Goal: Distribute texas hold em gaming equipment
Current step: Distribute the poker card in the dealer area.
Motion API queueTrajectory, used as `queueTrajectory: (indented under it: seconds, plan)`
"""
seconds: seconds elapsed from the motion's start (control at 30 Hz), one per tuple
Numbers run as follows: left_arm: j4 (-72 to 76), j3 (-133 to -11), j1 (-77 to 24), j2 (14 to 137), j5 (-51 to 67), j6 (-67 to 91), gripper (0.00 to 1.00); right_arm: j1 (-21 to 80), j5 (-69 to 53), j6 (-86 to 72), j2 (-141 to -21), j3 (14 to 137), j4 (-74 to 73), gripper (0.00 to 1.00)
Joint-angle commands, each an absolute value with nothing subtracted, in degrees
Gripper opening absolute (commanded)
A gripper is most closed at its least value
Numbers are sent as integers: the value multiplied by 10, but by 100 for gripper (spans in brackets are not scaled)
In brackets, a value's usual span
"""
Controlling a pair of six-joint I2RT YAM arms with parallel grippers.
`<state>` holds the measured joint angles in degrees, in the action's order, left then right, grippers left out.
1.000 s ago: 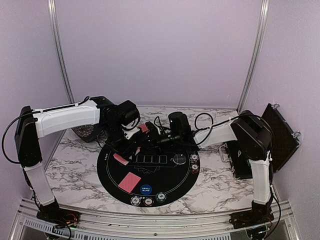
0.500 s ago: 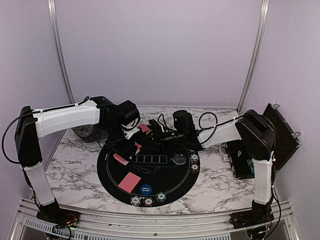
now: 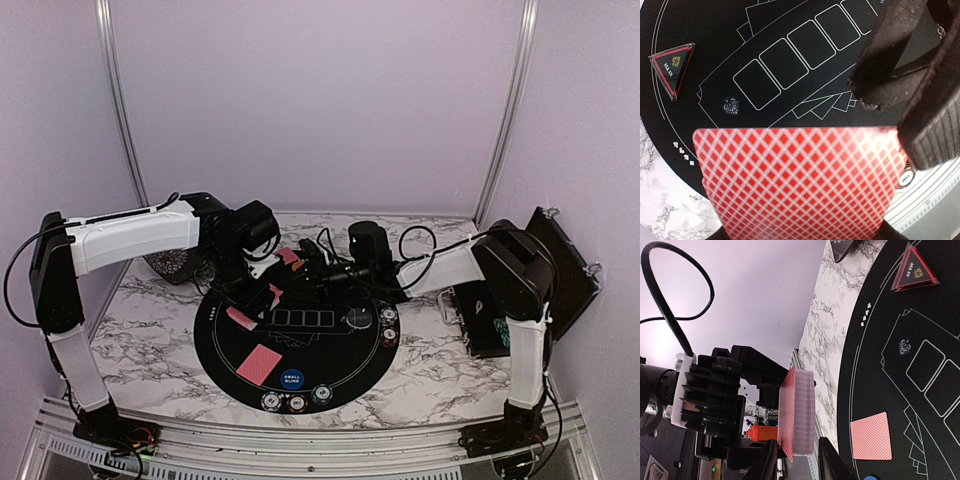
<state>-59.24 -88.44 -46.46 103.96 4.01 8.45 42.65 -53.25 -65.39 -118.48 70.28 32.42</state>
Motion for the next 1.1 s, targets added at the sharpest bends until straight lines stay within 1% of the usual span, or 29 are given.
queueTrajectory:
  seconds: [0.0,0.7,1.07]
  plan:
    - [-602,-889,-466,1040,39,78,58,434,-538,-665,-1169,710,352,26]
    - [-602,-888,-465,1042,38,77,58,443,-542,-670,-1182,716,356,16]
    - [-602,-887,-466,1042,40,77,58,442,-544,-673,-1184,719,351,6]
